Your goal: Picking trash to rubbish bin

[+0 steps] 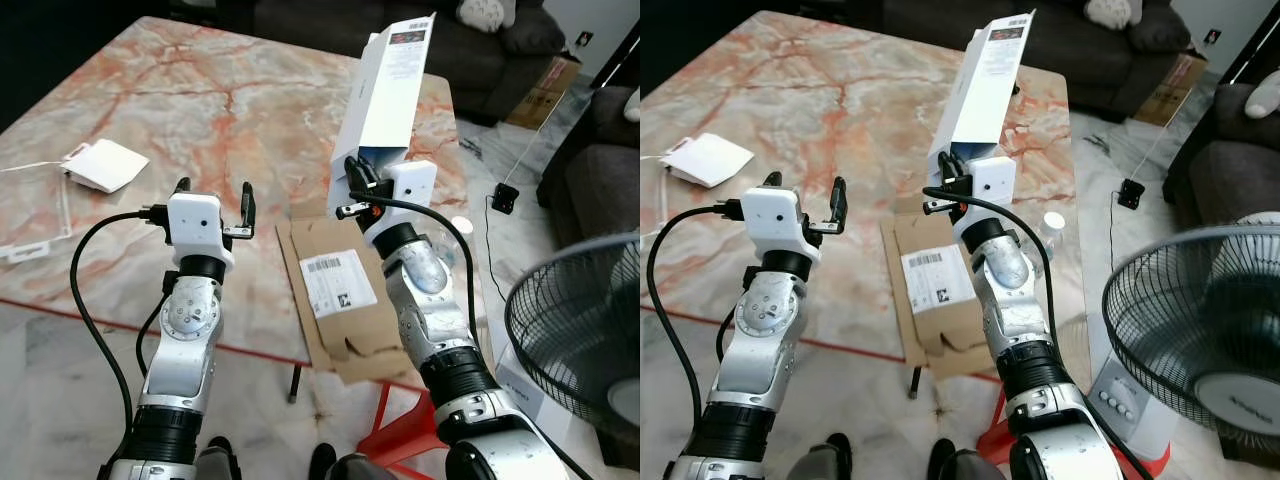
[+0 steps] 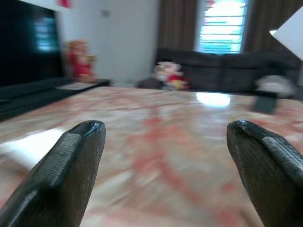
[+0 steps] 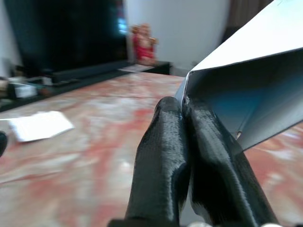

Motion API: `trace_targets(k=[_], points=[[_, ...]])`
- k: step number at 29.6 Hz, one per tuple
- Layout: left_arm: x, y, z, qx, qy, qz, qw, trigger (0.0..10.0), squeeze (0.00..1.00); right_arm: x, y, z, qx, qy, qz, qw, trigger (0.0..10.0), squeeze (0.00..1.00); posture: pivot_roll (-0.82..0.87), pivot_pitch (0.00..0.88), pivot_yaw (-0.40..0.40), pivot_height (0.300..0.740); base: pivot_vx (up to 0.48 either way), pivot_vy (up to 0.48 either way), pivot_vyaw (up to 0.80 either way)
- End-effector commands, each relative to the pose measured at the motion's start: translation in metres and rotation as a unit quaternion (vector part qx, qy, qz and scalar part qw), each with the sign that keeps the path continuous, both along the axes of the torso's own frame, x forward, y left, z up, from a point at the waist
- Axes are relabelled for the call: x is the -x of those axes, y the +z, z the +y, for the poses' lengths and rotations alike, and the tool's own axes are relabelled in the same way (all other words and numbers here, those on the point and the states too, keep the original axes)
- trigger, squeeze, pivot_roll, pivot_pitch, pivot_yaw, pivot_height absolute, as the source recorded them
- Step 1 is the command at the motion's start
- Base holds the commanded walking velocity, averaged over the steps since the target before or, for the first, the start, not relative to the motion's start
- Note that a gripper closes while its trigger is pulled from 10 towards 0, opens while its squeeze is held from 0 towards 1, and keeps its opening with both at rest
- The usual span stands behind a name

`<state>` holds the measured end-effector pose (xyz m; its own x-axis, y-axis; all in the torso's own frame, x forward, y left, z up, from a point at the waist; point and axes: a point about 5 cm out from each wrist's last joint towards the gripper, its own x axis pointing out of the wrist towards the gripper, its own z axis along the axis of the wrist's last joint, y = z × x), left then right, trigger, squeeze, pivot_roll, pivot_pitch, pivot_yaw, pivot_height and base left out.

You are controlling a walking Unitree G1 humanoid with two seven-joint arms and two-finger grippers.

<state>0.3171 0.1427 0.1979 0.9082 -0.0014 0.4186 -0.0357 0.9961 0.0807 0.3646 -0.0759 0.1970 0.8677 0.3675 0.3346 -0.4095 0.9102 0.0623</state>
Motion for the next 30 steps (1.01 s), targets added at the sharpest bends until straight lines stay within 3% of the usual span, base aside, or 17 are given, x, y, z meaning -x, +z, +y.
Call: trace_targets(k=[1,30], points=[[0.0015,-0.0051,-0.0031,-0.001,-0.006,0.009,1.000,10.0,0.00,0.0008,-0.0026,-0.0010,-0.003,0.000,0.004,1.000,10.0,0.00,0.05,0.145,-0.136,0.740,-0.244,0.000,0.00],[0.0002,-0.0054,-0.0031,0.003,-0.005,0.010,1.000,10.0,0.00,-0.0010,-0.0048,-0.0047,-0.005,-0.005,0.015,1.000,10.0,0.00,0.05,0.165,-0.148,0.740,-0.244,0.000,0.00]])
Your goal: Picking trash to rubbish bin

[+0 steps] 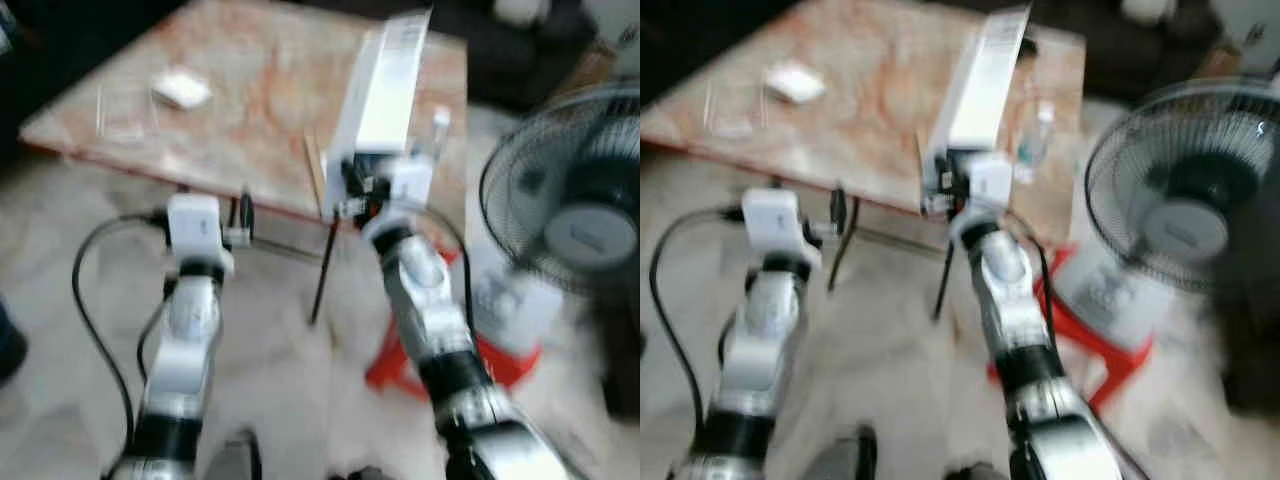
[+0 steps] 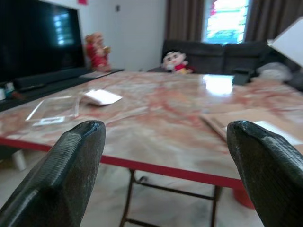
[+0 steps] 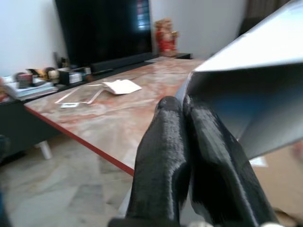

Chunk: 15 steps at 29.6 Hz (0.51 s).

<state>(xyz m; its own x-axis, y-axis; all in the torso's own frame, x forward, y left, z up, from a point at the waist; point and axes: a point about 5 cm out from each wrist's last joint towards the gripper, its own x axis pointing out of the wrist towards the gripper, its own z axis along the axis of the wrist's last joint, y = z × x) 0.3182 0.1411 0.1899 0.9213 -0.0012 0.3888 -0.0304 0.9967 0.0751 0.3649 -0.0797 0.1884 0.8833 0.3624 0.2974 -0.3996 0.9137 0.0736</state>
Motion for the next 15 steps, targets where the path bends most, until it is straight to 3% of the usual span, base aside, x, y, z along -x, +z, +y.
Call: trace_targets(k=[1,15], points=[[0.0013,0.0026,-0.0014,-0.001,-0.003,-0.007,1.000,10.0,0.00,-0.0007,0.0039,-0.0009,-0.008,-0.001,-0.005,1.000,10.0,0.00,0.05,0.165,-0.148,0.740,-0.240,0.000,0.00],[0.0001,0.0013,-0.0022,0.001,-0.003,-0.006,1.000,10.0,0.00,0.0011,-0.0022,-0.0038,0.002,0.001,0.001,1.000,10.0,0.00,0.04,0.166,-0.152,0.740,-0.207,0.000,0.00]])
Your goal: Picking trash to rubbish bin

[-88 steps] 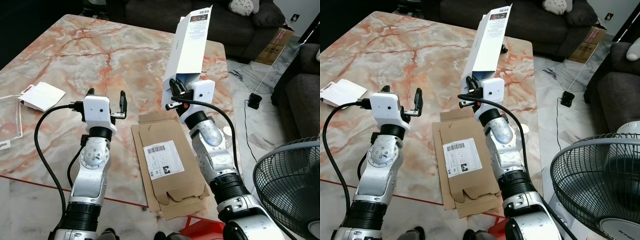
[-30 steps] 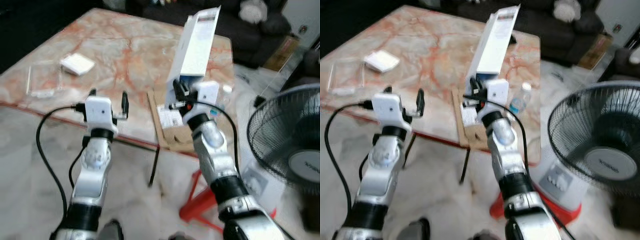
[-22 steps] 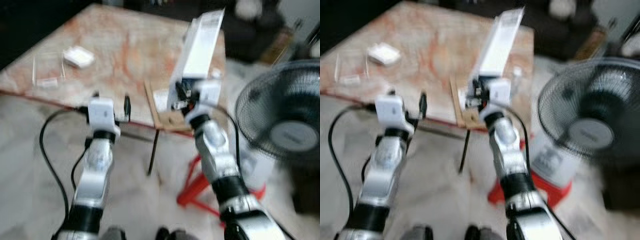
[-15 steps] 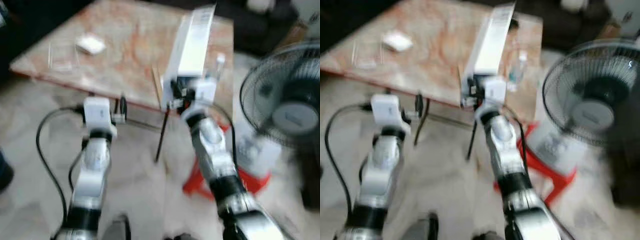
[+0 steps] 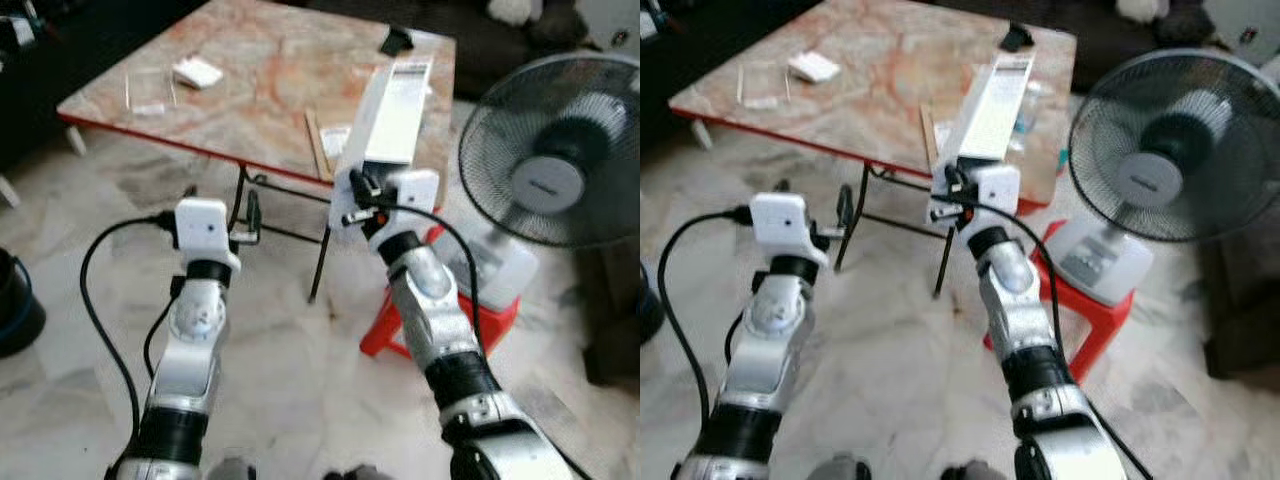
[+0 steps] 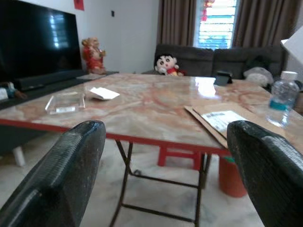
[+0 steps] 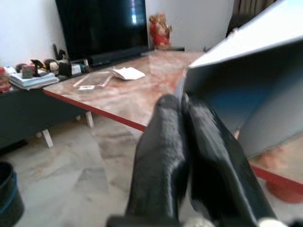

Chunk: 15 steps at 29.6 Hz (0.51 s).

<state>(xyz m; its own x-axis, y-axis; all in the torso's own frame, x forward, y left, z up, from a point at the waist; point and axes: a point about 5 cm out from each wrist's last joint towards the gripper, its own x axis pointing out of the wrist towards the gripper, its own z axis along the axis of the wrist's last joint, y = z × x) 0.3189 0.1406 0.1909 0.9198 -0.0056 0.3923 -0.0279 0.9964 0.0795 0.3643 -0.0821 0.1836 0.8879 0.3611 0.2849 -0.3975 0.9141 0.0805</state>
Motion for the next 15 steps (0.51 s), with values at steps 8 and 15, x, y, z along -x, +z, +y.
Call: trace_targets(k=[8,15], points=[[0.000,-0.016,0.000,0.004,0.003,0.023,1.000,10.0,0.00,0.001,-0.017,-0.016,-0.001,-0.013,0.035,0.999,10.0,0.00,0.04,0.162,-0.157,0.740,0.000,0.000,0.00],[0.002,-0.066,0.005,0.003,0.002,0.111,0.994,10.0,0.00,0.006,-0.068,-0.053,0.026,-0.056,0.131,0.989,10.0,0.00,0.02,0.150,-0.153,0.740,0.000,0.000,0.00]])
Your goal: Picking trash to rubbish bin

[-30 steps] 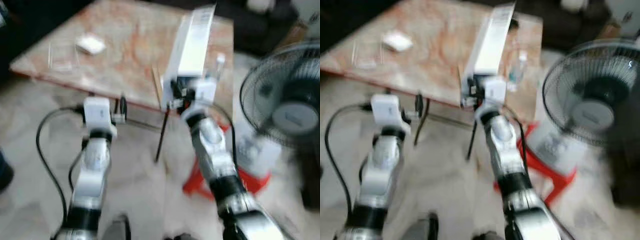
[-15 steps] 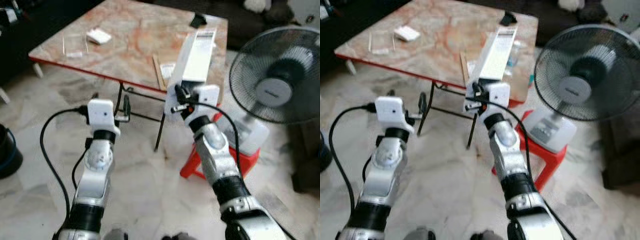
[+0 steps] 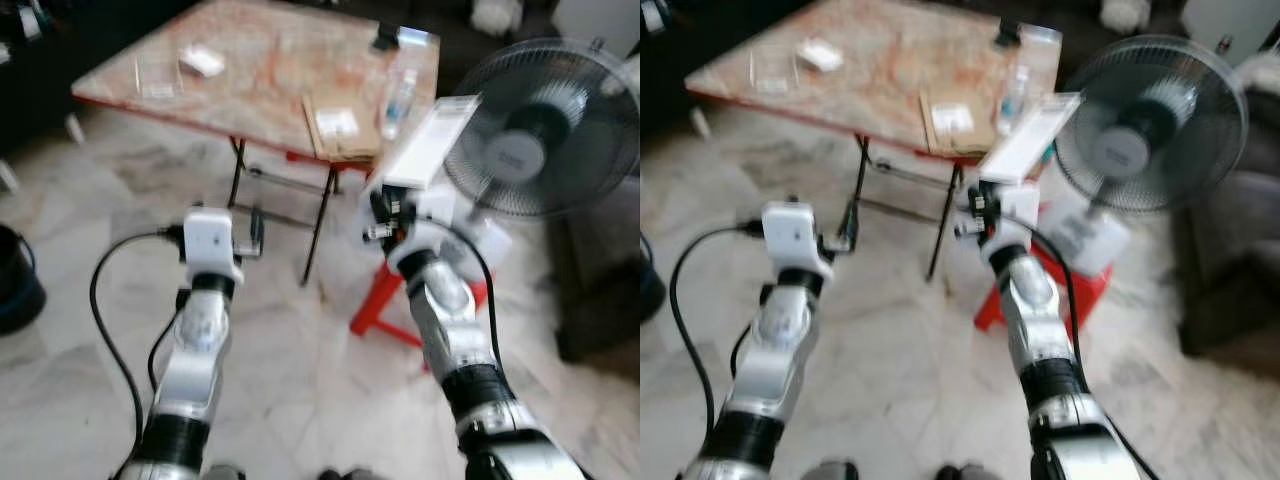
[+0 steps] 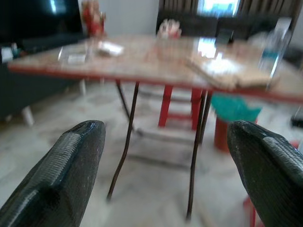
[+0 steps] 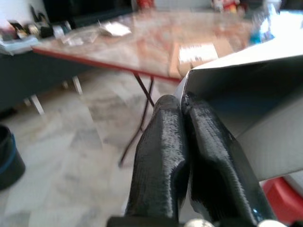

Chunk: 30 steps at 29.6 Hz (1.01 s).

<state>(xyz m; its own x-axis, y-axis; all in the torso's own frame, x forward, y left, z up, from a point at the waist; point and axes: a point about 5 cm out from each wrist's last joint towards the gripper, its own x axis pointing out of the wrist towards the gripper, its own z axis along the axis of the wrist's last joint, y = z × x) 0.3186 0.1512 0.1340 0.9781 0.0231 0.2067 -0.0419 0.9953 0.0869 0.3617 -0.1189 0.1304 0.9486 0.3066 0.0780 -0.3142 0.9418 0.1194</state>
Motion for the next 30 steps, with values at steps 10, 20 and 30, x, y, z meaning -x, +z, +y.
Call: trace_targets(k=[10,20,30], points=[[0.023,-0.100,-0.005,0.019,-0.021,0.196,0.980,10.0,0.00,0.039,-0.091,-0.081,0.070,-0.114,0.192,0.972,10.0,0.00,0.02,0.129,-0.154,0.740,0.000,0.000,0.00],[0.072,-0.168,0.011,0.035,0.021,0.351,0.936,10.0,0.00,0.092,-0.148,-0.107,0.083,-0.162,0.332,0.925,10.0,0.00,0.02,0.152,-0.161,0.740,0.000,0.000,0.00],[0.129,-0.212,0.022,0.069,0.067,0.477,0.873,10.0,0.00,0.127,-0.175,-0.112,0.124,-0.166,0.400,0.893,10.0,0.00,0.03,0.167,-0.176,0.740,0.000,0.000,0.08]])
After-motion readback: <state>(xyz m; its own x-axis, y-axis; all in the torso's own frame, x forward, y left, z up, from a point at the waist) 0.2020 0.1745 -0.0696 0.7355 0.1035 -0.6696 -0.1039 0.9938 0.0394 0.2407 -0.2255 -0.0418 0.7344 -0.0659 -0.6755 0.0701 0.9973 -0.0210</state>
